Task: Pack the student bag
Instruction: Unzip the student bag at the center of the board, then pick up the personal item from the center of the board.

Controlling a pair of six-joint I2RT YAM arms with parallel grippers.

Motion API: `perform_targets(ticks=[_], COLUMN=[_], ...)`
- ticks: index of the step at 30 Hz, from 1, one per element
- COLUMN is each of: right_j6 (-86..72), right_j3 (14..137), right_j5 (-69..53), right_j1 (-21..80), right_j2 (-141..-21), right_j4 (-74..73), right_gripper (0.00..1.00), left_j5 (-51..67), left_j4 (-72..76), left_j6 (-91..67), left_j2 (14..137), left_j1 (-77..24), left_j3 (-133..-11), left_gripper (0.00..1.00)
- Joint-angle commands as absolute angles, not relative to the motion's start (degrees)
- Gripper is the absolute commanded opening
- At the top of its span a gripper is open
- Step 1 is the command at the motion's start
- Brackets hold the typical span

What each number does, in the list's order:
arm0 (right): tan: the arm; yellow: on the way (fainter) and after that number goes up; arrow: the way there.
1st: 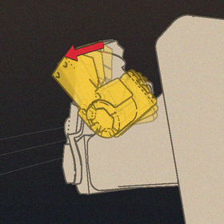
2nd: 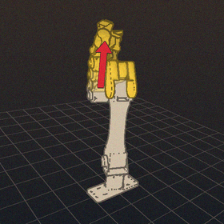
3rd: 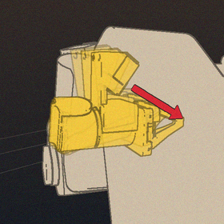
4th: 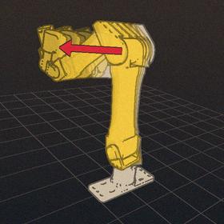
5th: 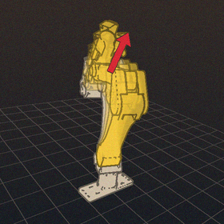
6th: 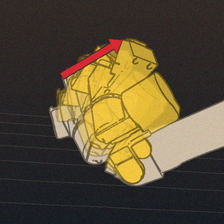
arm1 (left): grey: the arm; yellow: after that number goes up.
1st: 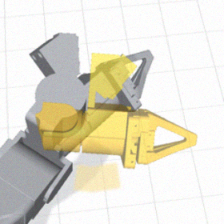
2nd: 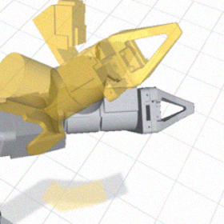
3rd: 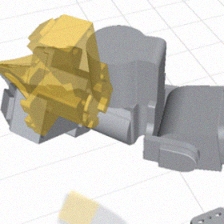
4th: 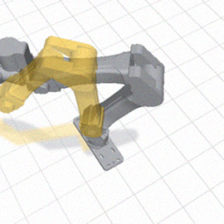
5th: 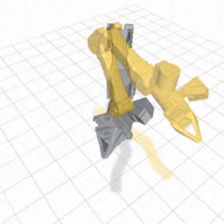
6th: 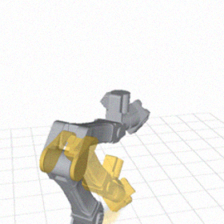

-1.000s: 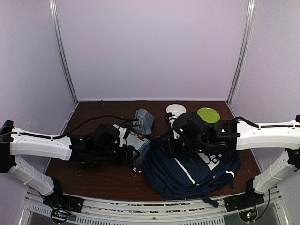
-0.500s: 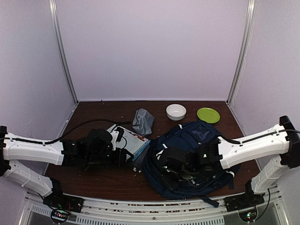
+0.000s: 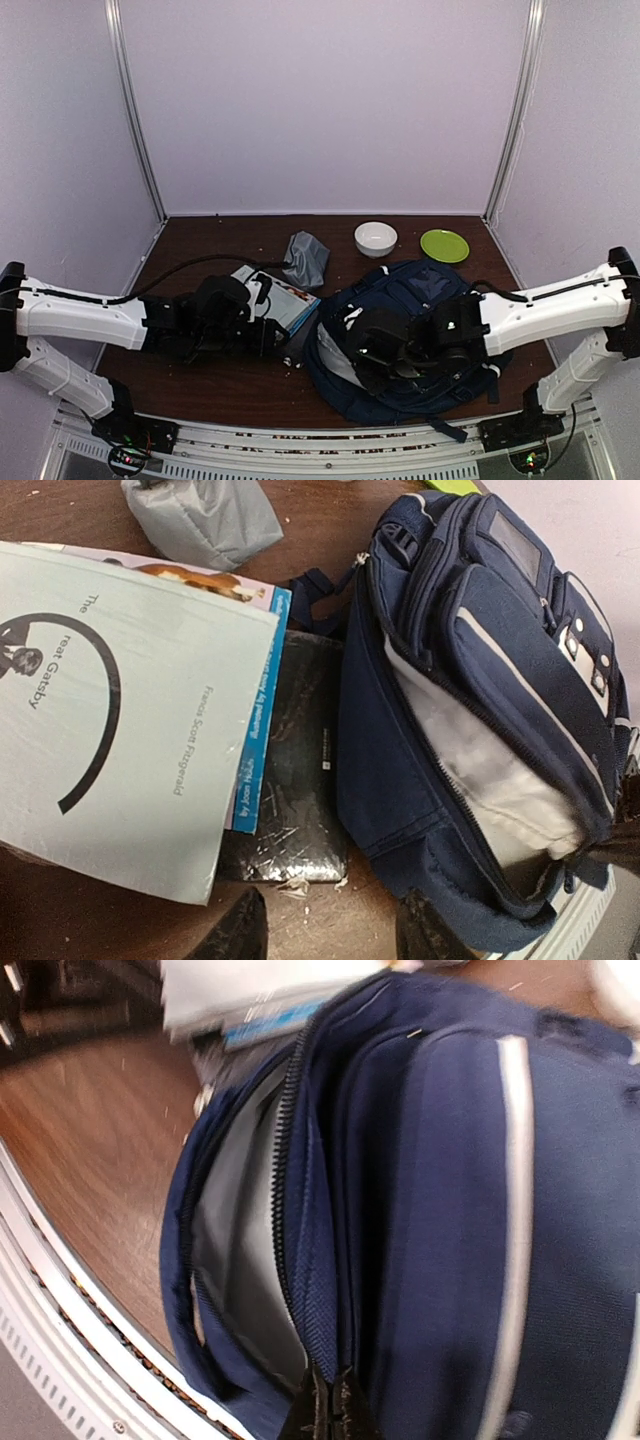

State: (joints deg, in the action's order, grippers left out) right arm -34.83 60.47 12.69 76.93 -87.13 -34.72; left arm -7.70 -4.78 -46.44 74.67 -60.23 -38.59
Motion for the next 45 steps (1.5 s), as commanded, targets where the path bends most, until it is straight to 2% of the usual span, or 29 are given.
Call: perform_targets(ticks=[1, 7, 14, 27, 38, 45], right_j6=[-36.3, -39.5, -44.0, -43.0, -42.6, -42.1], right_j3=[61.8, 61.8, 63.1, 66.3, 62.7, 61.2], right_j5=[26.9, 36.8, 44.3, 53.0, 54.4, 54.4], right_j1=[72.8, 67.1, 64.8, 64.7, 64.1, 64.0], right_j2=[-74.8, -65.3, -59.7, -52.5, -52.2, -50.3], right_j4=[-40.3, -47.4, -50.6, -48.3, -49.0, -49.5], right_gripper=[0.0, 0.0, 0.0, 0.0, 0.0, 0.0], left_j5=[-6.7, -5.7, -3.3, -11.2, 3.5, 4.3], left_j4=[-1.5, -1.6, -4.2, -9.3, -4.2, -9.3], left_j6=[-45.0, -43.5, -43.5, -41.2, -39.1, -35.2], left_j2=[78.3, 85.3, 92.3, 88.5, 103.3, 111.5], left_j1=[-60.6, -60.4, -59.1, -57.9, -57.6, -58.1], left_j3=[-44.1, -53.1, -62.7, -62.0, -69.8, -78.9], left_gripper=[0.76, 0.75, 0.74, 0.74, 0.71, 0.79])
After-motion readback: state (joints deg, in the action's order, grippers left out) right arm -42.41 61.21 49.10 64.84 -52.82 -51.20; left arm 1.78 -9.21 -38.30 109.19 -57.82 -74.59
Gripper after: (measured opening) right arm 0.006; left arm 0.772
